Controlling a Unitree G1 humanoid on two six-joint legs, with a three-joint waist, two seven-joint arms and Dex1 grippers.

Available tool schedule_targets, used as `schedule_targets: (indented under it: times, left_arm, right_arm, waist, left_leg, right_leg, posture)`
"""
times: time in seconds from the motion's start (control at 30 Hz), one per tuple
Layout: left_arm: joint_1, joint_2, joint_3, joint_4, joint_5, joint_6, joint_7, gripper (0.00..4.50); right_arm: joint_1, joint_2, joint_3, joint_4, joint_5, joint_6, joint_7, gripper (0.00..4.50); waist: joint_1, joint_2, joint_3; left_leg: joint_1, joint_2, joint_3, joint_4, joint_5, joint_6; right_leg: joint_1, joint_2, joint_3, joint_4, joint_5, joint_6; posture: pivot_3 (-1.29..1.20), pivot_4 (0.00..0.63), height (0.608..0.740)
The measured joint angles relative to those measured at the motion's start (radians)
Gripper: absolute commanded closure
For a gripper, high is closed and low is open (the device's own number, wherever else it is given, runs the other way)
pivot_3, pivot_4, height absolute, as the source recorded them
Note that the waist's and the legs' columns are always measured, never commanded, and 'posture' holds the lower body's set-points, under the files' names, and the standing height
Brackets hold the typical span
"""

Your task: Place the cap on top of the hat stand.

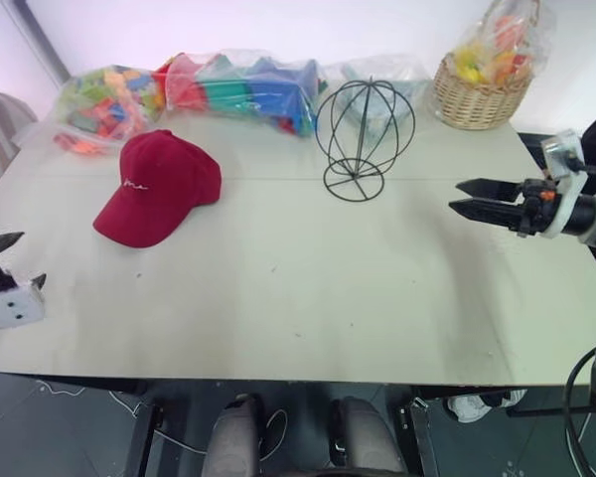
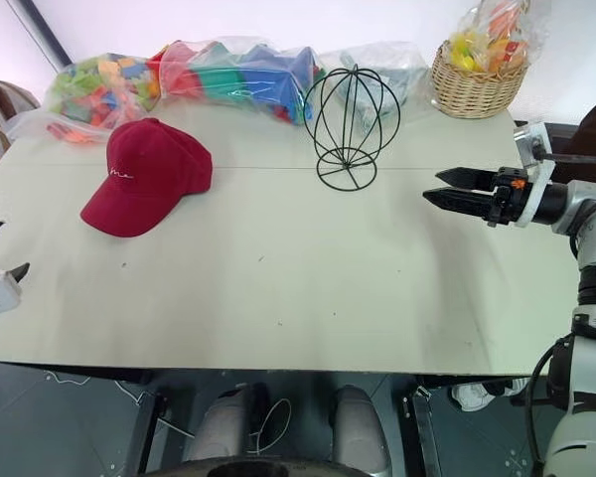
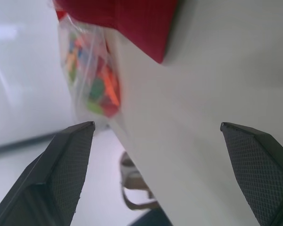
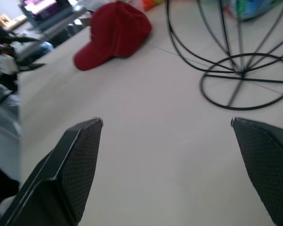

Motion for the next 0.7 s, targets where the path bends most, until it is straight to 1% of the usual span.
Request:
schedule_targets:
  times: [0.1, 0.2, 0.3, 0.43, 0.7]
  left_arm:
    - [-0.093, 0.012, -0.150, 0.062, 0.166, 0.002, 0.225, 0.04]
    - [-0.191, 0.011, -0.266, 0.135, 0.259, 0.023, 0.350, 0.04]
    - [-0.289, 0.007, -0.350, 0.203, 0.309, 0.047, 0.412, 0.04]
    - [-0.416, -0.029, -0.445, 0.262, 0.340, 0.082, 0.477, 0.04]
    - [-0.548, -0.094, -0.591, 0.316, 0.380, 0.106, 0.542, 0.04]
  right_arm:
    - [0.074, -0.009, -0.015, -0.139, 0.069, 0.090, 0.010, 0.00]
    - [0.136, -0.030, -0.027, -0.247, 0.118, 0.164, 0.008, 0.00]
    - [0.159, -0.044, -0.047, -0.353, 0.168, 0.221, -0.018, 0.00]
    - [0.163, -0.045, -0.075, -0.472, 0.234, 0.274, -0.074, 0.00]
    - [0.176, -0.046, -0.082, -0.489, 0.256, 0.282, -0.128, 0.00]
  waist:
    - [0.007, 0.000, 0.000]
    - [0.009, 0.000, 0.000]
    - [0.008, 0.000, 0.000]
    - [0.007, -0.001, -0.001]
    - [0.009, -0.002, -0.001]
  left_leg:
    - [0.000, 0.000, 0.000, 0.000, 0.000, 0.000]
    - [-0.001, 0.000, 0.000, 0.002, 0.000, 0.000]
    - [-0.001, 0.000, -0.001, 0.002, 0.000, 0.000]
    - [0.000, 0.000, -0.001, 0.002, 0.000, 0.000]
    - [-0.001, -0.001, -0.001, 0.003, 0.000, 0.000]
  right_leg:
    - [0.000, 0.000, 0.000, 0.001, 0.000, 0.000]
    - [0.000, 0.000, 0.000, 0.001, 0.000, 0.001]
    - [0.000, 0.000, 0.000, 0.002, 0.001, 0.001]
    - [0.000, 0.000, 0.000, 0.003, 0.001, 0.001]
    - [0.000, 0.000, 0.000, 0.003, 0.001, 0.001]
  posture:
    - [0.00, 0.150, 0.740]
    - [0.00, 0.150, 0.740]
    - [0.00, 0.150, 0.740]
    - [0.00, 0.150, 0.740]
    - [0.00, 0.150, 0.740]
